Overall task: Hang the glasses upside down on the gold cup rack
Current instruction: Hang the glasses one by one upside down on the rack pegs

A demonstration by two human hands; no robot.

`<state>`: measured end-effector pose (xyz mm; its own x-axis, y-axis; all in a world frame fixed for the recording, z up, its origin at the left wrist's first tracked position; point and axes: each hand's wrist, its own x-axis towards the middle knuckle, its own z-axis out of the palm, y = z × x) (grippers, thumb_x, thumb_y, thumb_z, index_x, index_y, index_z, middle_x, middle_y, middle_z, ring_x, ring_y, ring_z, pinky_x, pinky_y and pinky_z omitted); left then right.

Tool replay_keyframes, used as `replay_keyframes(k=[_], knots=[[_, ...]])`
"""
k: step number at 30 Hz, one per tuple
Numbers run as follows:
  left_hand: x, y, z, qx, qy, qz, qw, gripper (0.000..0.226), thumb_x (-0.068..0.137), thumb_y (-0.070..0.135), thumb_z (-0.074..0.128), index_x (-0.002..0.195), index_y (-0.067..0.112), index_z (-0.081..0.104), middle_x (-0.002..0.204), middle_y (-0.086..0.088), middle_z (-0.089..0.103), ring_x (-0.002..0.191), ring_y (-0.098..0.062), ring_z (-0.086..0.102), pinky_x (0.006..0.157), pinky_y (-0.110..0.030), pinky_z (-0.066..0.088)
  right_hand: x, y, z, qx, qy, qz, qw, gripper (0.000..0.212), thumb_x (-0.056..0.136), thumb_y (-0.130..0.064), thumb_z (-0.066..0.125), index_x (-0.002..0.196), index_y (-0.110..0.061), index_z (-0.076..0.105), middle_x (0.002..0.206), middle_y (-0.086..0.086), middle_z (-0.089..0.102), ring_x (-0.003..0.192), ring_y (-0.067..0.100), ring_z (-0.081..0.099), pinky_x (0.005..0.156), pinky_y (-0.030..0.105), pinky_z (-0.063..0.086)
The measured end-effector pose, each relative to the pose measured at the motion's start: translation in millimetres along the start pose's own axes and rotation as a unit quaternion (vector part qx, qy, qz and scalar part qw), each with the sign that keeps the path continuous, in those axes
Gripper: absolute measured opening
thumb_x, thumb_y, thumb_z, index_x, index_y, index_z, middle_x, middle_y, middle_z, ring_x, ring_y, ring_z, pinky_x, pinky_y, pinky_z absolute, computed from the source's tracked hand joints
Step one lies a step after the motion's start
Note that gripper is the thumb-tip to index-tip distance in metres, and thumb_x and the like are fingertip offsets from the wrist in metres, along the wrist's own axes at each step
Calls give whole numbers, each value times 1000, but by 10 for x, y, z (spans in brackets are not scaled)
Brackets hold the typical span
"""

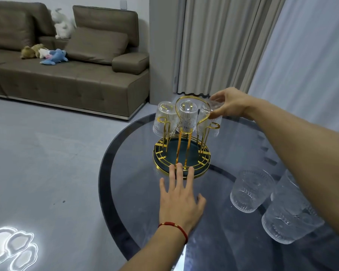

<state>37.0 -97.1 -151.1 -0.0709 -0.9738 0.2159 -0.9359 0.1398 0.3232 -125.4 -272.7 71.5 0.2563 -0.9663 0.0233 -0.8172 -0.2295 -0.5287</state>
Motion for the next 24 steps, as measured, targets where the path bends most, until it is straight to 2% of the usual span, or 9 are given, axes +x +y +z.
replay_keyframes(k=[2, 5, 7, 9, 11, 14, 19, 21, 24], knots=[[-1, 0, 0, -1, -1, 0, 1000, 76, 96, 53, 30, 159, 31, -6, 169, -7, -11, 152, -28, -21, 123, -59, 2, 24, 12, 40, -10, -21, -4, 1000, 74, 73, -26, 91, 139, -12, 61, 137, 4, 62, 133, 26, 53, 101, 34, 40], [-1, 3, -2, -3, -1, -1, 1000, 75, 95, 54, 30, 159, 32, -5, 169, -7, -10, 152, -28, -20, 124, -58, 2, 56, 24, 108, -13, -28, -14, 999, 58, 74, -24, 91, 128, -15, 70, 127, -1, 65, 127, 26, 55, 105, 40, 43], [-1, 7, -4, -2, 0, -1, 1000, 75, 95, 53, 30, 159, 32, -4, 169, -7, -9, 153, -28, -19, 124, -58, 2, 60, 23, 128, -2, -33, -17, 999, 56, 76, -22, 89, 127, -15, 69, 130, 0, 64, 128, 27, 55, 106, 44, 47], [-1, 3, -7, -1, 1, -1, 1000, 76, 95, 53, 31, 159, 32, -3, 170, -7, -8, 153, -28, -18, 123, -58, 4, 46, 24, 129, 6, -50, -9, 999, 63, 78, -21, 88, 135, -18, 62, 140, 2, 59, 132, 30, 52, 105, 44, 49], [-1, 1, -9, -1, 1, -1, 1000, 76, 95, 53, 32, 159, 31, -3, 170, -8, -7, 154, -28, -17, 123, -58, 4, 4, 52, 115, 3, -53, 2, 999, 77, 81, -23, 86, 149, -20, 49, 154, 5, 49, 141, 30, 45, 114, 48, 41], [-3, 0, -21, -4, 3, -1, 1000, 76, 94, 52, 33, 159, 31, -1, 170, -8, -6, 154, -28, -15, 124, -58, 6, -173, 136, 94, 18, -6, 25, 1000, 74, 90, -29, 77, 155, -20, 42, 153, 11, 49, 139, 29, 48, 116, 49, 41], [12, 24, -62, -7, -10, -6, 1000, 77, 95, 50, 38, 160, 30, 1, 170, -10, -5, 154, -29, -14, 123, -58, 7, -882, 304, 248, -78, 93, -17, 992, 46, 97, -35, 66, 137, -13, 61, 133, 10, 66, 115, 21, 62, 100, 36, 49], [9, 40, -91, -7, -13, -6, 1000, 77, 96, 48, 41, 160, 29, 3, 170, -10, -4, 154, -29, -13, 123, -58, 8, -1240, 346, 370, -137, 91, -15, 986, 55, 94, -51, 60, 136, -16, 62, 136, 8, 65, 122, 23, 60, 104, 42, 48], [-1, 74, -153, -13, -19, -10, 1000, 76, 96, 45, 44, 160, 27, 7, 170, -9, -4, 154, -28, -13, 124, -56, 8, -1709, 392, 573, -236, 56, 49, 969, 87, 82, -80, 36, 145, -22, 51, 147, 10, 56, 138, 30, 46, 115, 51, 34]])
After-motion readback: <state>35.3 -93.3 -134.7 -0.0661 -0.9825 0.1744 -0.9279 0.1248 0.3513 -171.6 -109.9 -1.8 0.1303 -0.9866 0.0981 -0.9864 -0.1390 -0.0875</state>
